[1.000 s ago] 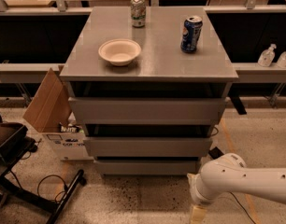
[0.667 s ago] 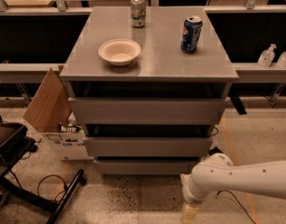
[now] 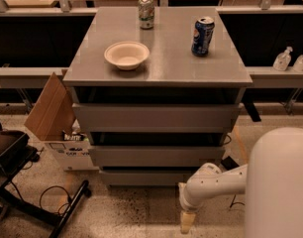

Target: Open bottom drawer

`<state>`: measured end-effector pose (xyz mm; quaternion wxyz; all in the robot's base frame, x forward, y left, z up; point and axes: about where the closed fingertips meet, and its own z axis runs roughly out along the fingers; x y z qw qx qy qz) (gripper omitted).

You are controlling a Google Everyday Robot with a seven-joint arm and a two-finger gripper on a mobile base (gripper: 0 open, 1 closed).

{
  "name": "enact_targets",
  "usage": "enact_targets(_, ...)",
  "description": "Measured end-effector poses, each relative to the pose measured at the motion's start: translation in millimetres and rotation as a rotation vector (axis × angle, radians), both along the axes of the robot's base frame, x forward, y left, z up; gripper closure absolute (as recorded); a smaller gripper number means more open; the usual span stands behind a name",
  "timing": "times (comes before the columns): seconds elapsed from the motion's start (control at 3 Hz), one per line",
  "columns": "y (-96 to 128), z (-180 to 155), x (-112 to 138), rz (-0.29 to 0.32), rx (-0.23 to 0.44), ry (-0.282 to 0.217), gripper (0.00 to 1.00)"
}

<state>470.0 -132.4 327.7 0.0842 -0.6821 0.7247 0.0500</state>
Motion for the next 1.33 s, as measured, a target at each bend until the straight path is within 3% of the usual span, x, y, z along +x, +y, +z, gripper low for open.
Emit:
enact_targets(0.67, 6, -39, 48, 0.012, -0.023, -0.039, 0.00)
enact_targets(1.0, 7, -60, 85, -0.019, -0.058, -0.056, 0.00)
enact_targets(1.33, 6, -70, 102, -0.038, -0.096, -0.059, 0.00)
